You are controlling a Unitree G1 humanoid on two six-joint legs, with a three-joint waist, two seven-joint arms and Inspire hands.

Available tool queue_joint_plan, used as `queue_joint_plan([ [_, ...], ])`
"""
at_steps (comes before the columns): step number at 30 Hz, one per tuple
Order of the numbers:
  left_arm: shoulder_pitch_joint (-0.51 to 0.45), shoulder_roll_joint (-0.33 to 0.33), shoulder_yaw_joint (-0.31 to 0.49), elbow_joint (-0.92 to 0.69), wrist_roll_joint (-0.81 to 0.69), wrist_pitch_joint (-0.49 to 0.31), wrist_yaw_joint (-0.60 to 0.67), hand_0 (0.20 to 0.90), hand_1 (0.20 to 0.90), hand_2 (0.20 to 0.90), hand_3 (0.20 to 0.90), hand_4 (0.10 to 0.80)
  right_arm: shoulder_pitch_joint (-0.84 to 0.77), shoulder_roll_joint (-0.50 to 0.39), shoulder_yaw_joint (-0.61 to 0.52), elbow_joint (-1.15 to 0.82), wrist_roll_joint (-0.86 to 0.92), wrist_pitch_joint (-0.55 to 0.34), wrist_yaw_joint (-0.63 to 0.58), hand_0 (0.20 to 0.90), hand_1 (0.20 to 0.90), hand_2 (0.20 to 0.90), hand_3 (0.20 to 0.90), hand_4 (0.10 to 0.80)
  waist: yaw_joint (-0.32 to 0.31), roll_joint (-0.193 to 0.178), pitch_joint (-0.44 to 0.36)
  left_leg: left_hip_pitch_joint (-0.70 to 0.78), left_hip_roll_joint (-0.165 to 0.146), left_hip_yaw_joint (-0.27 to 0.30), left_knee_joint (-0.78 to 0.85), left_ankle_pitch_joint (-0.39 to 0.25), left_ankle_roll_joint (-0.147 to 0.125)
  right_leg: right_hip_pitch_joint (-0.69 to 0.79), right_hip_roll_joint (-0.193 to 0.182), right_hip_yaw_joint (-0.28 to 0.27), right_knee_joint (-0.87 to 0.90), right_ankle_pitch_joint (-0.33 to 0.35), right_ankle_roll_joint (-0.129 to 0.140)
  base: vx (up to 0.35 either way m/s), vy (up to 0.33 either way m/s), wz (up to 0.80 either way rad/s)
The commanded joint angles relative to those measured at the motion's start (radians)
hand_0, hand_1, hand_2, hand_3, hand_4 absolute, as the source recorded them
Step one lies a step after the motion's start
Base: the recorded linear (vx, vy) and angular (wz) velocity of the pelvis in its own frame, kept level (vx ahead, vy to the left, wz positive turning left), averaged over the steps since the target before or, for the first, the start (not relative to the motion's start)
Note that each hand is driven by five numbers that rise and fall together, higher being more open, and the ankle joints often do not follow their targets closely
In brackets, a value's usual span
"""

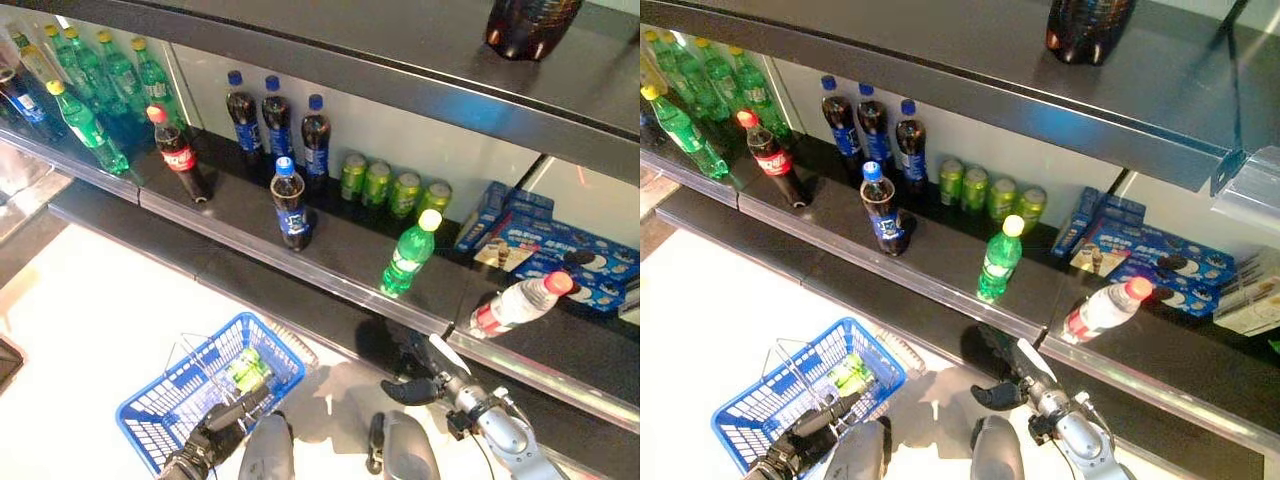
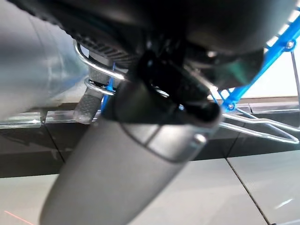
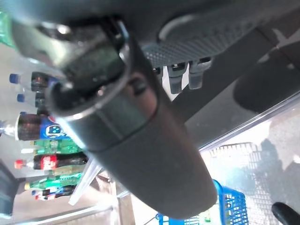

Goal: Pick up the drink and place into the basket.

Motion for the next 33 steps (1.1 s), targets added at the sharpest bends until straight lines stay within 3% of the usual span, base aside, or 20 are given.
queue_joint_plan([
  [1,0.138,-0.043,-0.110,-0.114,0.009,0.056,-0.118,0.300,0.300,0.300,0.200,0.100,-0.008,-0.040,-0.017,-0.164,0.022,-0.119,-0.009,0.900,0.900,0.900,0.900,0.800,0.001,-0.005,-0.053,-0.006,0.035,0.044,0.077,0.073,0.040,0.047,0.029,0.034,-0.097,0.134,0.010,0.046,0.001,0.00],
  [15,0.207,-0.048,-0.091,-0.122,0.024,0.054,-0.136,0.300,0.300,0.300,0.200,0.100,0.066,-0.026,-0.107,-0.272,0.174,-0.194,-0.071,0.900,0.900,0.900,0.900,0.800,-0.008,0.004,-0.067,0.042,0.048,0.050,0.054,0.116,0.027,0.103,0.040,0.037,-0.136,0.143,0.029,0.048,0.001,-0.01],
  [33,0.249,-0.050,-0.073,-0.124,0.045,0.068,-0.123,0.300,0.300,0.300,0.200,0.100,0.074,0.031,-0.169,-0.251,0.364,-0.168,-0.113,0.900,0.900,0.900,0.900,0.800,-0.001,0.006,-0.092,0.096,0.053,0.048,0.012,0.165,0.017,0.153,0.047,0.030,-0.183,0.175,0.050,0.045,-0.010,-0.02],
])
